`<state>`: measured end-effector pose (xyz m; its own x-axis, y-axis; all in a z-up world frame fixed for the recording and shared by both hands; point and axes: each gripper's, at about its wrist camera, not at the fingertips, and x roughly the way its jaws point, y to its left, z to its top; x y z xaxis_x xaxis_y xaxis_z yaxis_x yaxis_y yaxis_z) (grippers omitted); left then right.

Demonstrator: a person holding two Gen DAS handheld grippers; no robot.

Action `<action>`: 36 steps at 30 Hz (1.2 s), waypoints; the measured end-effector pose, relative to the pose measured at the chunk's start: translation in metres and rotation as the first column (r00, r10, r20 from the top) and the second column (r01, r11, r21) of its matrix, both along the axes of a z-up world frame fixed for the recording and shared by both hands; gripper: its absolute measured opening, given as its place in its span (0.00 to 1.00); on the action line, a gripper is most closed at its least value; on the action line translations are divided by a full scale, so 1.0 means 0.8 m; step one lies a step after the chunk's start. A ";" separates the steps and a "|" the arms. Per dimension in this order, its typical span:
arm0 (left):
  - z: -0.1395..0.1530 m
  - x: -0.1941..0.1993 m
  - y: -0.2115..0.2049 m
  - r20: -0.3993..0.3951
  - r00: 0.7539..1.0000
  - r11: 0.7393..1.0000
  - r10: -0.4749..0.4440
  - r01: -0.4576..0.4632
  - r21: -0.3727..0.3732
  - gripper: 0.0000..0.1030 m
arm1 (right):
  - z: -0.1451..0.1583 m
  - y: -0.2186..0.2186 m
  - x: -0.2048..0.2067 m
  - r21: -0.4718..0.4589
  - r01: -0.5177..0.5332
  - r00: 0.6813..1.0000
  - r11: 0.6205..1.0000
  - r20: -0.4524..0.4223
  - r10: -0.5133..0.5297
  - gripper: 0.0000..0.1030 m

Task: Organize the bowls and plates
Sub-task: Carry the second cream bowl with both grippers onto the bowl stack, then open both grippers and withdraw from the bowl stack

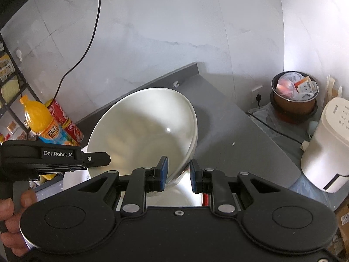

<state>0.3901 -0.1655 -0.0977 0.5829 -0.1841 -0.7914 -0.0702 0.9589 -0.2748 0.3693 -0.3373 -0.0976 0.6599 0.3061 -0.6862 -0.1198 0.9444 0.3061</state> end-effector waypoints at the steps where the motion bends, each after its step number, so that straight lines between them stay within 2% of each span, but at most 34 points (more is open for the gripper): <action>1: -0.002 -0.003 0.001 -0.003 1.000 1.000 -0.002 0.002 0.002 0.10 | -0.001 0.002 -0.003 -0.003 0.000 1.000 1.000 -0.003 0.000 0.20; 10: -0.021 -0.023 0.006 -0.033 0.999 1.000 -0.011 0.012 0.011 0.10 | -0.015 0.012 -0.021 -0.016 -0.004 1.000 1.000 -0.030 0.003 0.20; 20: -0.054 -0.035 0.012 -0.111 0.994 1.000 -0.005 0.006 0.008 0.10 | -0.033 0.024 -0.025 -0.046 -0.043 0.995 0.998 -0.096 0.039 0.20; 36: -0.071 -0.039 0.008 -0.155 0.988 1.000 0.013 -0.009 0.025 0.12 | -0.049 0.028 -0.019 -0.101 -0.079 0.985 0.992 -0.159 0.063 0.21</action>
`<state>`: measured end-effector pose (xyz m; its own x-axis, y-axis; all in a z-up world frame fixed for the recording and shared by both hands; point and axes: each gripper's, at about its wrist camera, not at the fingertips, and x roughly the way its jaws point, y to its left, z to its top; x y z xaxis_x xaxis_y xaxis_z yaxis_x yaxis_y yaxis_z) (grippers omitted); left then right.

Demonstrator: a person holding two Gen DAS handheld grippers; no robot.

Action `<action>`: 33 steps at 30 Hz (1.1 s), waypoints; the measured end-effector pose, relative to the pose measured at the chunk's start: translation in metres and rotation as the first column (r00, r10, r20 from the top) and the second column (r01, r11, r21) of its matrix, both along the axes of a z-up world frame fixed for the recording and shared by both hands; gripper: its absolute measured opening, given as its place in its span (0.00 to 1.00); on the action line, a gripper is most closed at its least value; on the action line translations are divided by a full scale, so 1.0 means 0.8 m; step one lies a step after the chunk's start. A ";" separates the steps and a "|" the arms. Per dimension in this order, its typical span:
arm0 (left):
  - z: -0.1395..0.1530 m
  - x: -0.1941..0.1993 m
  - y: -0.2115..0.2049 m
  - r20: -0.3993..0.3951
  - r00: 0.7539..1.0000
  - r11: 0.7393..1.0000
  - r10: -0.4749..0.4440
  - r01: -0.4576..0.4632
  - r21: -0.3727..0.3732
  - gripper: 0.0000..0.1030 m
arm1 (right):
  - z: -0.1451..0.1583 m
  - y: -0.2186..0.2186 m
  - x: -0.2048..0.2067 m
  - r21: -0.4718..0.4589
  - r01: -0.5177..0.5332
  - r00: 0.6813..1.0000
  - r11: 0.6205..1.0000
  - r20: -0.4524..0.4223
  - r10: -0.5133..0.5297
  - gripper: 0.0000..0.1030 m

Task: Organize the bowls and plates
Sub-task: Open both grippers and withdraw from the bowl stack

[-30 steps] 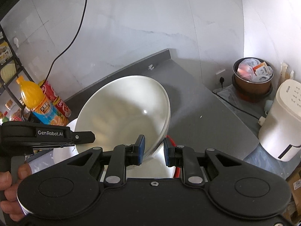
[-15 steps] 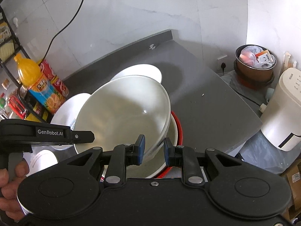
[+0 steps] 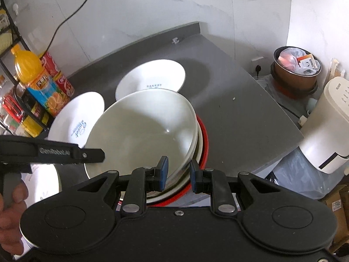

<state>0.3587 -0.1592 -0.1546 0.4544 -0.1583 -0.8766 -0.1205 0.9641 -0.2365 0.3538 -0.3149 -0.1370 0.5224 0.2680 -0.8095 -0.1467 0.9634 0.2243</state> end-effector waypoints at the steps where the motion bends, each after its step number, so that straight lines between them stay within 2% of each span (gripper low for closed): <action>1: 0.000 0.000 0.000 0.002 1.000 1.000 0.002 -0.002 -0.002 0.13 | -0.001 -0.001 0.001 0.001 0.001 1.000 1.000 -0.005 -0.001 0.21; 9: 0.008 0.004 0.005 0.003 0.999 0.999 0.045 -0.045 -0.012 0.15 | 0.009 -0.012 0.007 0.037 -0.033 0.999 0.999 -0.014 0.034 0.26; 15: 0.018 0.006 0.012 0.013 0.994 0.994 0.107 -0.107 -0.009 0.27 | 0.024 -0.020 0.017 0.041 -0.085 0.996 0.995 0.022 0.085 0.25; 16: 0.020 0.006 0.013 0.015 0.993 0.993 0.119 -0.119 -0.007 0.30 | 0.024 -0.020 0.019 0.033 -0.101 0.994 0.994 0.030 0.101 0.21; 17: 0.021 0.006 0.013 0.016 0.991 0.991 0.131 -0.131 -0.006 0.33 | 0.024 -0.019 0.022 0.022 -0.123 0.992 0.992 0.040 0.122 0.10; 19: 0.023 0.006 0.016 0.020 0.987 0.987 0.160 -0.160 -0.006 0.39 | 0.018 -0.018 0.030 0.016 -0.160 0.987 0.987 0.025 0.160 0.03; 24: 0.029 0.007 0.021 0.027 0.974 0.974 0.225 -0.225 0.001 0.40 | 0.024 -0.020 0.048 0.057 -0.211 0.977 0.976 0.008 0.211 0.04; 29: 0.034 0.004 0.029 0.025 0.950 0.950 0.312 -0.312 0.003 0.42 | 0.035 -0.020 0.071 0.108 -0.267 0.964 0.958 0.010 0.267 0.08; 33: 0.043 -0.003 0.037 0.034 0.928 0.927 0.372 -0.373 0.045 0.55 | 0.040 -0.009 0.086 0.127 -0.322 0.947 0.938 0.027 0.321 0.18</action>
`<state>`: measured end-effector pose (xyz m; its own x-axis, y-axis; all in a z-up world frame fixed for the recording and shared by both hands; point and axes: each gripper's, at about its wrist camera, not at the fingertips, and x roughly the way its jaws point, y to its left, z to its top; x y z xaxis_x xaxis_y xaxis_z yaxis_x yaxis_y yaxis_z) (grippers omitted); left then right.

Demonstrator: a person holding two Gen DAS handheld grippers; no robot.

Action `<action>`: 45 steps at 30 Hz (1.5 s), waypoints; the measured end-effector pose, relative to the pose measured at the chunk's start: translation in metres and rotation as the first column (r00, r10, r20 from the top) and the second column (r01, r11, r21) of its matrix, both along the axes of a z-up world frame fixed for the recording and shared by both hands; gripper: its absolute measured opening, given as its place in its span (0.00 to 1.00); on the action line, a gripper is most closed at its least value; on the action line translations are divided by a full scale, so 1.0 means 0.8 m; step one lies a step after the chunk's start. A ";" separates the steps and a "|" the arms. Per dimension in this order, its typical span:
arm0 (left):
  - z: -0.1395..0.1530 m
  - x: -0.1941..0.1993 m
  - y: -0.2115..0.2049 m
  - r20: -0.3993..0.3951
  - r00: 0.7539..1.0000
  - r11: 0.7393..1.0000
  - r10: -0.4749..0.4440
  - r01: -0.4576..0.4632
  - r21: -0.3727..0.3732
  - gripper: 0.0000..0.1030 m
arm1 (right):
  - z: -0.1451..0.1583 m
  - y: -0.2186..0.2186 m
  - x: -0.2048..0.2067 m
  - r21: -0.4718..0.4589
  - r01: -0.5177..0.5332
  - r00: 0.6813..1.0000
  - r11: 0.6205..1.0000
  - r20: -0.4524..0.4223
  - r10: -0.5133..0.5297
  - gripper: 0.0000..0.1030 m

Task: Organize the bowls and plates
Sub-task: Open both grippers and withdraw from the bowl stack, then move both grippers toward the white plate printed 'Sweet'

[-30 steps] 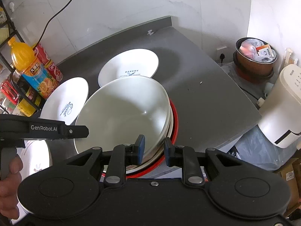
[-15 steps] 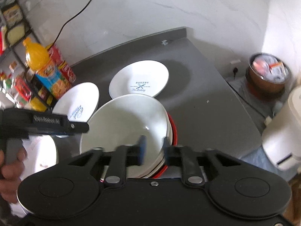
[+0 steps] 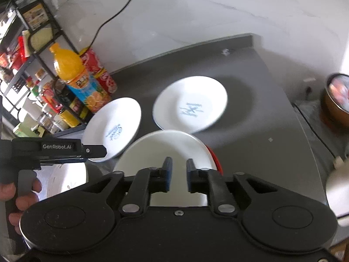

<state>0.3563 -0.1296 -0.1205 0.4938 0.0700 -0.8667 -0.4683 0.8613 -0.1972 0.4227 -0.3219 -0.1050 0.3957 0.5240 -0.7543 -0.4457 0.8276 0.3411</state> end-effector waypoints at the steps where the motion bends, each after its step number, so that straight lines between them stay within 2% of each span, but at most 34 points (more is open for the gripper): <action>1: 0.002 -0.003 0.002 0.003 1.000 1.000 0.014 -0.014 0.013 0.59 | 0.001 0.004 0.003 0.005 -0.012 1.000 1.000 0.003 0.012 0.20; 6: 0.010 -0.016 0.021 0.003 0.997 0.996 0.074 -0.074 0.045 0.65 | 0.007 0.028 0.018 0.027 -0.056 0.998 0.998 0.006 0.056 0.26; 10: 0.014 -0.024 0.041 0.008 0.993 0.992 0.115 -0.115 0.046 0.69 | 0.011 0.046 0.022 0.032 -0.072 0.997 0.997 0.012 0.072 0.44; 16: 0.013 -0.028 0.078 0.014 0.989 0.988 0.148 -0.148 0.051 0.74 | 0.016 0.080 0.024 0.012 -0.084 0.996 0.996 0.033 0.084 0.45; 19: 0.006 -0.028 0.105 0.008 0.986 0.986 0.165 -0.165 0.027 0.74 | 0.014 0.098 0.028 0.023 -0.061 0.998 0.998 0.017 0.061 0.45; 25: -0.008 -0.026 0.165 -0.005 0.992 0.992 0.129 -0.129 0.017 0.74 | 0.007 0.143 0.037 0.005 0.023 0.999 1.000 -0.023 -0.023 0.48; 33: -0.044 -0.014 0.234 -0.040 0.994 0.994 0.106 -0.107 -0.020 0.74 | -0.011 0.204 0.049 -0.046 0.080 0.994 0.996 -0.064 -0.083 0.48; 38: -0.062 -0.003 0.258 -0.039 0.998 0.998 0.058 -0.059 -0.029 0.74 | -0.032 0.231 0.058 -0.094 0.129 0.984 0.987 -0.108 -0.138 0.48; 45: -0.092 0.009 0.280 -0.044 0.998 0.997 0.038 -0.041 -0.059 0.69 | -0.056 0.255 0.065 -0.144 0.174 0.971 0.974 -0.137 -0.194 0.48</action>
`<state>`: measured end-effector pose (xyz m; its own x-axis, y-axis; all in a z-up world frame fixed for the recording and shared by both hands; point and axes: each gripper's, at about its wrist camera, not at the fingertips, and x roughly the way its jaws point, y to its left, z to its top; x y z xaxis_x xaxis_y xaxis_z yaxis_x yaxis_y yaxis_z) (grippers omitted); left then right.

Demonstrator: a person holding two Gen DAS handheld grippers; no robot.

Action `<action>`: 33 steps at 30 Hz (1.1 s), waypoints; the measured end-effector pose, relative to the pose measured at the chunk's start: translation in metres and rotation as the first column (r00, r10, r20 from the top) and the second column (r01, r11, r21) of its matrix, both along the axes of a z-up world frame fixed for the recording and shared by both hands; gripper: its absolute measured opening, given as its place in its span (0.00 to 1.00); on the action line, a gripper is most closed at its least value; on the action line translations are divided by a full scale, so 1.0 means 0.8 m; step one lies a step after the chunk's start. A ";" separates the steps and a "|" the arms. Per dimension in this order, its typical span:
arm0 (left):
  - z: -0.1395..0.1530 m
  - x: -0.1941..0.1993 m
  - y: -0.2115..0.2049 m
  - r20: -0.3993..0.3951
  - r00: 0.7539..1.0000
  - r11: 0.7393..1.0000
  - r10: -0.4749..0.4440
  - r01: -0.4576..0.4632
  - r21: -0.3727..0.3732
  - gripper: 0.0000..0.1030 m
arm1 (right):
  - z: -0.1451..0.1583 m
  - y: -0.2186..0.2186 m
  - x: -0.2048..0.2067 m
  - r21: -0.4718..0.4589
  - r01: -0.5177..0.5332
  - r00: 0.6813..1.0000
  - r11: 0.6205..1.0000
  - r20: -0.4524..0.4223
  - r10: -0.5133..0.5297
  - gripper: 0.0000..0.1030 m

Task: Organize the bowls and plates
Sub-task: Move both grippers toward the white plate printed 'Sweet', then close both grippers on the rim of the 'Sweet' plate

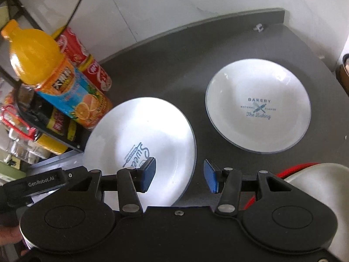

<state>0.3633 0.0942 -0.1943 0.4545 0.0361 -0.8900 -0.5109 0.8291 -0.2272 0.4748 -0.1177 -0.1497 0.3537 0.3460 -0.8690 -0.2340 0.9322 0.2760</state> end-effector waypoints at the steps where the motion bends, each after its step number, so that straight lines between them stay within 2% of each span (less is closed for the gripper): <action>1: -0.004 0.001 0.002 -0.001 1.000 1.000 0.002 -0.002 -0.003 0.68 | -0.004 0.003 0.002 -0.009 0.012 1.000 1.000 -0.008 -0.012 0.47; 6: -0.024 0.003 0.011 0.002 1.000 0.999 0.029 -0.028 -0.042 0.59 | -0.022 0.014 0.014 -0.052 0.040 0.999 0.998 -0.032 -0.042 0.44; 9: -0.031 0.006 0.010 0.031 0.999 0.998 0.030 -0.028 -0.052 0.57 | -0.033 0.020 0.018 -0.079 0.041 0.998 0.996 -0.045 -0.044 0.42; 13: -0.043 0.012 0.011 0.037 0.999 0.997 0.033 -0.030 -0.073 0.43 | -0.045 0.025 0.025 -0.092 0.046 0.996 0.995 -0.070 -0.053 0.35; 19: -0.056 0.013 0.014 0.026 0.998 0.991 0.063 -0.060 -0.117 0.31 | -0.061 0.027 0.031 -0.112 0.050 0.993 0.992 -0.097 -0.062 0.31; 23: -0.057 0.014 0.015 0.042 0.996 0.989 0.077 -0.072 -0.126 0.28 | -0.069 0.026 0.036 -0.103 0.050 0.991 0.993 -0.115 -0.062 0.31; 28: -0.063 0.015 0.015 0.036 0.996 0.981 0.084 -0.076 -0.176 0.15 | -0.075 0.029 0.035 -0.084 0.030 0.991 0.996 -0.128 -0.040 0.23; 29: -0.062 0.015 0.014 0.035 0.995 0.983 0.088 -0.081 -0.167 0.14 | -0.075 0.031 0.033 -0.079 0.021 0.992 0.997 -0.124 -0.031 0.18; 33: -0.062 0.015 0.014 0.026 0.994 0.979 0.108 -0.101 -0.179 0.14 | -0.074 0.031 0.032 -0.064 0.012 0.992 0.998 -0.125 -0.020 0.17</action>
